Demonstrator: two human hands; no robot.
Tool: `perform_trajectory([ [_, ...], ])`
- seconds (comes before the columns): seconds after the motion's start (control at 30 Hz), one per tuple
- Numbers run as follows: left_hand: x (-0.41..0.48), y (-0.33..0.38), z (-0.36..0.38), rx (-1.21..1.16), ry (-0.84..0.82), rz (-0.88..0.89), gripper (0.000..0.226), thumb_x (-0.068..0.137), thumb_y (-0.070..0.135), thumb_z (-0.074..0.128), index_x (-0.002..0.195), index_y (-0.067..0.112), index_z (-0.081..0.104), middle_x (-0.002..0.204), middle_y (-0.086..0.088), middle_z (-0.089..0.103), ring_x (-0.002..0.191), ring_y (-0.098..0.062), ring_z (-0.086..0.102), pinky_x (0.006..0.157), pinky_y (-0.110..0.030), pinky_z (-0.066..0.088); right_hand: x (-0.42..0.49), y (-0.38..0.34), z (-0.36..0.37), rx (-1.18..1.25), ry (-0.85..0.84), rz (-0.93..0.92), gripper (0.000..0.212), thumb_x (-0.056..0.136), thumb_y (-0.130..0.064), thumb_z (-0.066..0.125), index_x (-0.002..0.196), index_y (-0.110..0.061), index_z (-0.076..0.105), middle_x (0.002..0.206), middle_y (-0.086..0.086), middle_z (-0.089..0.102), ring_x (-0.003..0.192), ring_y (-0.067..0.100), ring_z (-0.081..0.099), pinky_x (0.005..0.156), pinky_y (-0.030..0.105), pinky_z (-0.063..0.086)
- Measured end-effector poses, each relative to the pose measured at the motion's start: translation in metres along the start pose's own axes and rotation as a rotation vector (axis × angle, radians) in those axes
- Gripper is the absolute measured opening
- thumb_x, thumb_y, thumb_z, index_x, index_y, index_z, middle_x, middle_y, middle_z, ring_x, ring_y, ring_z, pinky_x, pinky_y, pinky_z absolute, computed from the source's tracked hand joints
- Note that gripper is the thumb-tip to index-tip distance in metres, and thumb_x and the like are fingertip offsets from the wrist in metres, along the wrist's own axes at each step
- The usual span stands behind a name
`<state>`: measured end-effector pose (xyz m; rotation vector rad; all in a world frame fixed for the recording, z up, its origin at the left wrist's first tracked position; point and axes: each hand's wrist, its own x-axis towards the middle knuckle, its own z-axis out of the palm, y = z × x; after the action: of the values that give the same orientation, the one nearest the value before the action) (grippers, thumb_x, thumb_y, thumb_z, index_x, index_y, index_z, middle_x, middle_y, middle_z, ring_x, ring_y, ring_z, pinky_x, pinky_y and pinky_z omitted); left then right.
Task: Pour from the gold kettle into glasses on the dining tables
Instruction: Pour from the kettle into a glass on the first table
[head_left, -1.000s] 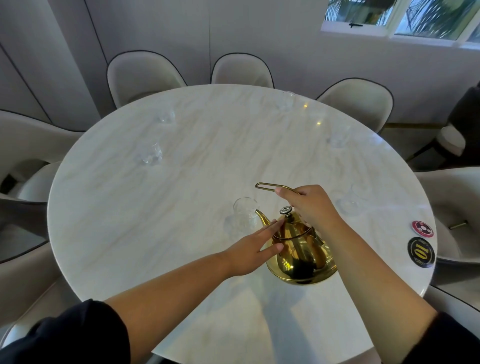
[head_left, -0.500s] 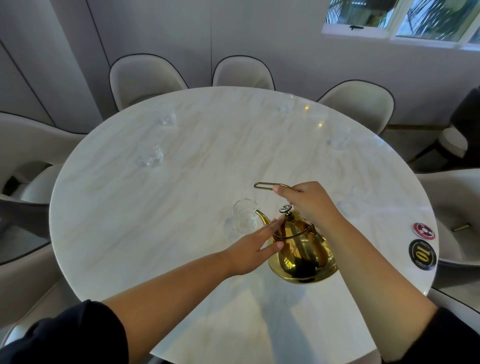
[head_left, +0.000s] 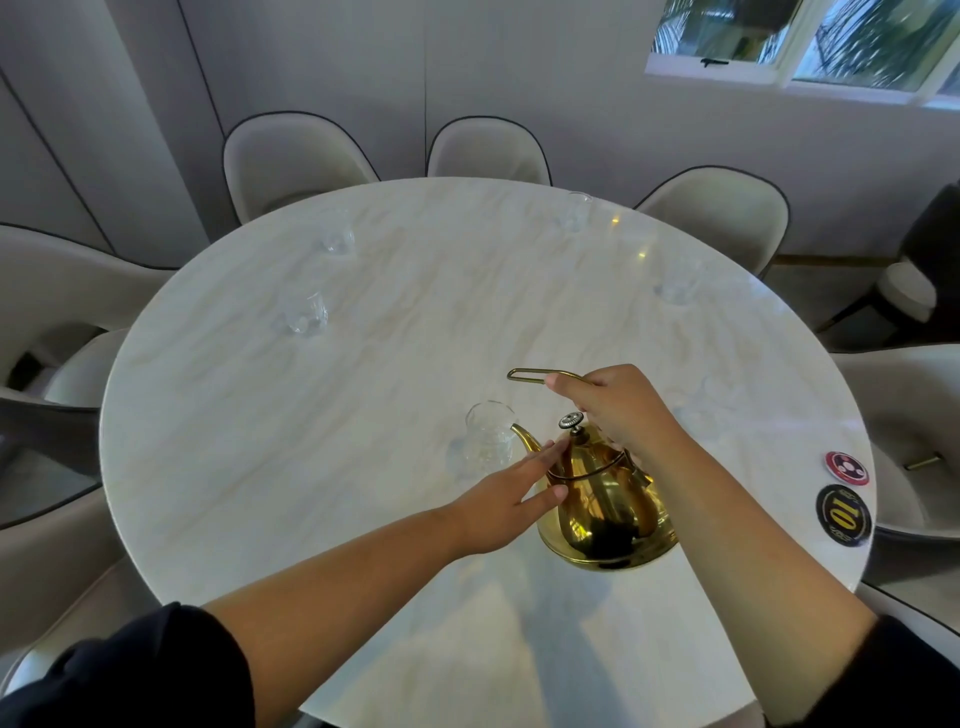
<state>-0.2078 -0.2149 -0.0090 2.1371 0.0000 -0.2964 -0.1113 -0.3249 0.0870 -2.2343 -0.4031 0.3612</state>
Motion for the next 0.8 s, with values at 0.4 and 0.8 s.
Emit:
perform_trajectory([
  [0.4,-0.001,0.000,0.003,0.025,-0.008,0.006,0.057,0.096,0.051,0.030,0.145,0.047,0.000,0.158,0.009,0.008,0.145,-0.017,0.011,0.113,-0.031,0.013,-0.002,0.004,0.000,-0.006,-0.001,-0.002,0.057,0.087,-0.046,0.061,0.095,0.010,0.066,0.066,0.013,0.046,0.049,0.014,0.040,0.049,0.023,0.034],
  [0.8,-0.003,-0.003,0.001,0.060,-0.022,0.032,0.057,0.097,0.050,0.032,0.146,0.044,0.004,0.158,0.013,0.005,0.145,-0.010,0.003,0.112,-0.029,0.009,-0.005,0.021,0.005,0.150,0.053,0.010,0.050,0.084,-0.045,0.065,0.053,-0.013,0.043,0.049,0.000,0.031,0.034,0.006,0.028,0.047,0.025,0.026],
])
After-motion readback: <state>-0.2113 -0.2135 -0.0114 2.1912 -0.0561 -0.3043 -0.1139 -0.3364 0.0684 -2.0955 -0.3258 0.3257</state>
